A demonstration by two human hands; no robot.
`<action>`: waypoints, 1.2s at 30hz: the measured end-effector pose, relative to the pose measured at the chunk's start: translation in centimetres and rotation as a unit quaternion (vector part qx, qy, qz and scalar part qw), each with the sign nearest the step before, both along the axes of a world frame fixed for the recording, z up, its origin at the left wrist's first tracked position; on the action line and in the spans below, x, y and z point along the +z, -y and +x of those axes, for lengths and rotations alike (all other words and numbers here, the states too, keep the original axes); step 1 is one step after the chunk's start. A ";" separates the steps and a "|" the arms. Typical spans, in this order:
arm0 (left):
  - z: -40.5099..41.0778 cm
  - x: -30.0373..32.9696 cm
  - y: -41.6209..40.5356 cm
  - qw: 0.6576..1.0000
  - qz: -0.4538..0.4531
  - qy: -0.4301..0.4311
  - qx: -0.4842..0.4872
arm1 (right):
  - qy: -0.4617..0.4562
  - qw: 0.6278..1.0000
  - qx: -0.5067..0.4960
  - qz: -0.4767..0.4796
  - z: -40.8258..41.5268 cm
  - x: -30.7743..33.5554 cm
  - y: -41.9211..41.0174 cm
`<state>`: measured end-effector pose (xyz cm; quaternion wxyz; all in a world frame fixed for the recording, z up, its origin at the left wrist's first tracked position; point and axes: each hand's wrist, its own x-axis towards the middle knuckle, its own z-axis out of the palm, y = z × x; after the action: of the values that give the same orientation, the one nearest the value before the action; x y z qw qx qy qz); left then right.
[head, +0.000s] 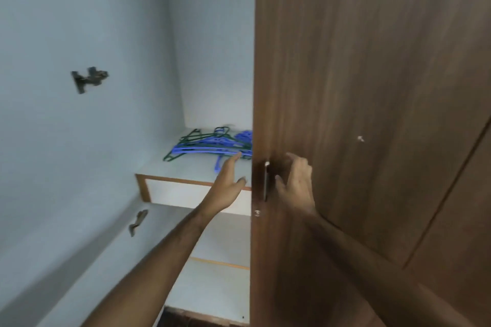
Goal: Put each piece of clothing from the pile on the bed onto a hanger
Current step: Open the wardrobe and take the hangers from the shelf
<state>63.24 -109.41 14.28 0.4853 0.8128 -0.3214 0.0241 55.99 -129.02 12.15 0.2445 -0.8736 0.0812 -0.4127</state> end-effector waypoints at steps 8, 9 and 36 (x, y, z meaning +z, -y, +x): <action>0.4 1.9 7.8 0.979 -0.154 -0.128 0.021 | -0.184 0.934 0.223 0.209 0.0 -0.8 0.1; 0.3 2.2 7.7 0.975 -0.167 -0.146 0.031 | -0.191 0.916 0.229 0.269 0.1 -0.5 -0.7; -23.1 3.0 1.8 0.953 -0.052 0.267 -0.135 | -0.154 0.988 -0.009 0.014 -31.4 -1.5 -7.6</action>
<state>40.13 -111.18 17.23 0.4225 0.6993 -0.5440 0.1911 24.55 -121.45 10.63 0.2376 -0.9225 0.1318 -0.2742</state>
